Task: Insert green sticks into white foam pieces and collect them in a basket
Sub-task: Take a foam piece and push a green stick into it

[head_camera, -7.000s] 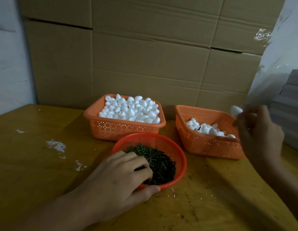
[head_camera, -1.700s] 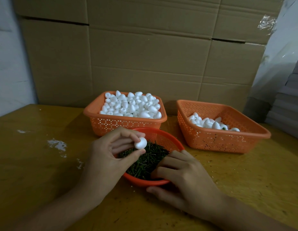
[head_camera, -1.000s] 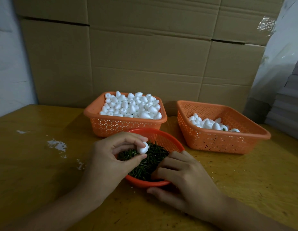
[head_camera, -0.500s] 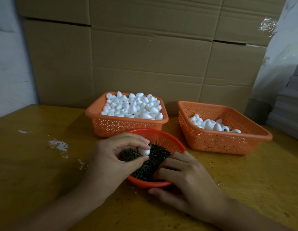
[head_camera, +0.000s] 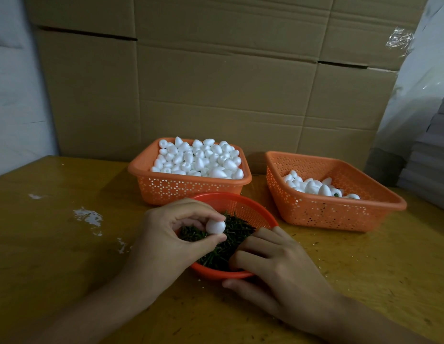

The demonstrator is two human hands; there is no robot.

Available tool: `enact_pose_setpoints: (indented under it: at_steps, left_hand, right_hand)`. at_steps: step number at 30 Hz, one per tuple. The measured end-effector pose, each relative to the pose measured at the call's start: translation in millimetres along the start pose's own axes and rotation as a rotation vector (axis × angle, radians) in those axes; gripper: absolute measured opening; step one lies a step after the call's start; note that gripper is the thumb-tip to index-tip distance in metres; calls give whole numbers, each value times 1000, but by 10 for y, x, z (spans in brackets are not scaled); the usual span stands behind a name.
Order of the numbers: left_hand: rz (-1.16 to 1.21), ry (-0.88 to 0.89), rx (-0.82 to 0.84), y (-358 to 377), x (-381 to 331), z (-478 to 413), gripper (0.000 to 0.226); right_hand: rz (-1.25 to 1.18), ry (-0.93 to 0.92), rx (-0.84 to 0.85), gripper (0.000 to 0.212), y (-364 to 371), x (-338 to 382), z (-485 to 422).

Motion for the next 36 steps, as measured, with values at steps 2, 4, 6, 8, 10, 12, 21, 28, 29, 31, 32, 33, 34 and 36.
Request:
enact_pose_setpoints:
  at_steps: [2,4,6,8,10,12,21,28,29,31,32,33,34,36]
  left_hand:
    - [-16,-12,0,-2,9,6,25]
    - [-21,-31,-1,-8,17,11,27]
    - [-10,-57,-1,-20,28,13,28]
    - [0,-74,-5,-29,33,13,28]
    - [6,-84,-7,-30,36,14,27]
    - [1,-92,-3,-25,38,13,27]
    - [-30,-93,-5,-17,35,6,27]
    - [-14,-80,-8,-19,19,23,26]
    - [-10,-74,-5,-19,14,25,26]
    - [-6,-72,-8,-28,18,24,26]
    - [-7,-75,-11,-33,25,24,26]
    - [-11,-80,-12,-31,32,18,27]
    - [-13,-85,-9,-29,35,14,28]
    - [-4,-81,-2,-29,34,4,27]
  right_hand:
    - [-14,28,6,33,1,-11,1]
    - [-22,55,13,35,6,-25,3]
    - [-28,69,29,36,15,-37,2]
    - [-33,63,57,36,24,-40,-5]
    - [-42,57,85,35,23,-41,-16]
    - [-52,55,100,33,15,-33,-25]
    - [-182,121,100,44,-28,-57,-31]
    - [-438,200,-27,32,-115,-229,-41]
    - [-474,240,-82,27,-140,-290,-19]
    - [-538,309,-153,14,-149,-401,23]
    - [-570,332,-175,8,-144,-440,38]
    - [-591,345,-194,6,-149,-464,46]
    - [-601,348,-213,8,-164,-473,46]
    - [-604,334,-246,15,-194,-464,36]
Point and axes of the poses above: each hand's wrist, its own z-axis away from the middle knuckle, its own y-axis out of the palm, x = y × z, the point moved 10 cm from there along -z, towards the middle knuckle, and after that the axes turned 8 degrees about -y, right-handed, at the moved point
